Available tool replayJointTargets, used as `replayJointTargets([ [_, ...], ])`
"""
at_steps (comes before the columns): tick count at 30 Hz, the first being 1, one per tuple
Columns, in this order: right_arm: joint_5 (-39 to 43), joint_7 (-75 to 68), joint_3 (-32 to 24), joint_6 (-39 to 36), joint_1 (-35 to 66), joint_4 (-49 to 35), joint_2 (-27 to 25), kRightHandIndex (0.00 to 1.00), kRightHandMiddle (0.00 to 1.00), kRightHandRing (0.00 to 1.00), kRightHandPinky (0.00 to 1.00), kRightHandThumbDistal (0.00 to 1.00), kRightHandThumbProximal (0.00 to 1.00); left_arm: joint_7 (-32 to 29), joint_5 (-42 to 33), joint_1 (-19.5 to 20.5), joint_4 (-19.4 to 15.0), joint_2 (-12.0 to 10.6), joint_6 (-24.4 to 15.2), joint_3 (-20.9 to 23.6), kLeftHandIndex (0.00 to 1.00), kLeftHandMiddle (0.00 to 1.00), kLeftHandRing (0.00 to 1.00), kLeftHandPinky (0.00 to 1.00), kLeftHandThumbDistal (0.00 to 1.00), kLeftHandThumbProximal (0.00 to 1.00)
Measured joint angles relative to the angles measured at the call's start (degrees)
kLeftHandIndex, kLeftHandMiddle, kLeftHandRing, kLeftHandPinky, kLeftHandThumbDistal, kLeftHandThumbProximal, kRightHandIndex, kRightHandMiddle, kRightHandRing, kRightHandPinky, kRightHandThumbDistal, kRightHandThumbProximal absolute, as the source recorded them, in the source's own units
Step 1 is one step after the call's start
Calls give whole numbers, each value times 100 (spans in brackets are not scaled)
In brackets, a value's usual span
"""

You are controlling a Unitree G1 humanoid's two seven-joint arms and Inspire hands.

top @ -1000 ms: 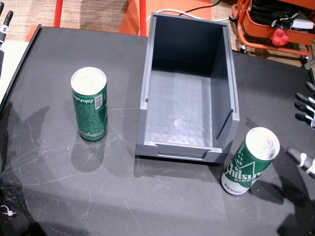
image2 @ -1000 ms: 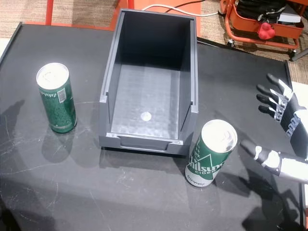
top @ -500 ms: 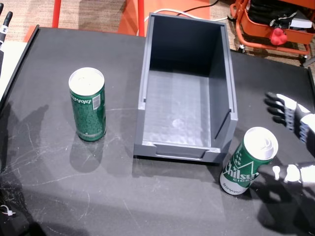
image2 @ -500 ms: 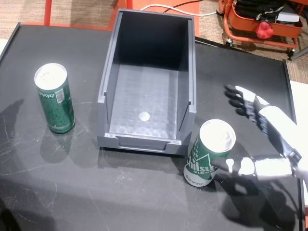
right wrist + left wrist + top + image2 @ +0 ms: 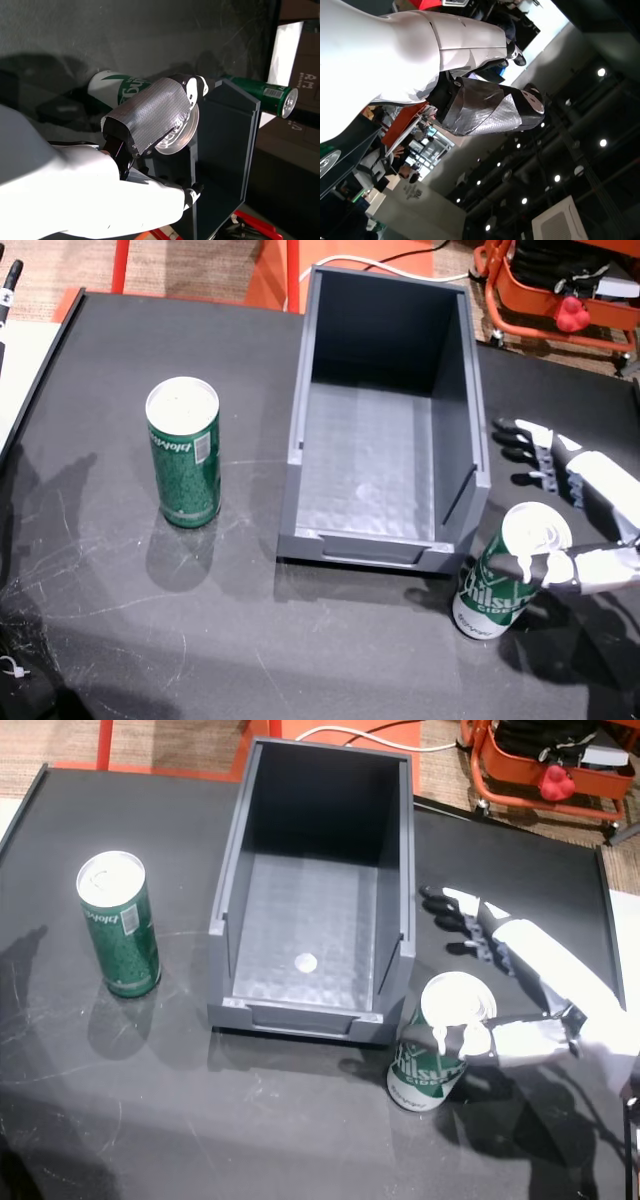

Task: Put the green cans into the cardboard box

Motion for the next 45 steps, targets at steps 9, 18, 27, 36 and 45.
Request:
replayJointTargets([
  [9, 200, -54, 20, -182, 356, -5, 100, 100, 100, 100, 100, 100, 63, -611, -4, 239, 8, -14, 236, -28, 100, 100, 100, 100, 25, 70],
  [18, 2, -55, 218, -41, 275, 152, 113, 100, 100, 100, 100, 100, 63, -455, 439, 283, 10, -88, -18, -460, 100, 100, 100, 100, 35, 70],
  [27, 102, -41, 313, -574, 239, 509, 476, 100, 100, 100, 100, 100, 57, -902, 408, 979, -247, -662, 242, -610, 100, 100, 100, 100, 33, 69],
  [36, 104, -61, 355, -1410, -321, 1759, 795, 100, 100, 100, 100, 100, 60, -1018, 331, 1411, -634, -783, 94, -599, 100, 100, 100, 100, 29, 68],
  [45, -276, -333, 436, -1793, -781, 2350, 881, 100, 100, 100, 100, 100, 66, -1018, 359, 1693, -747, -1063, 88, -851, 100, 100, 100, 100, 22, 75],
])
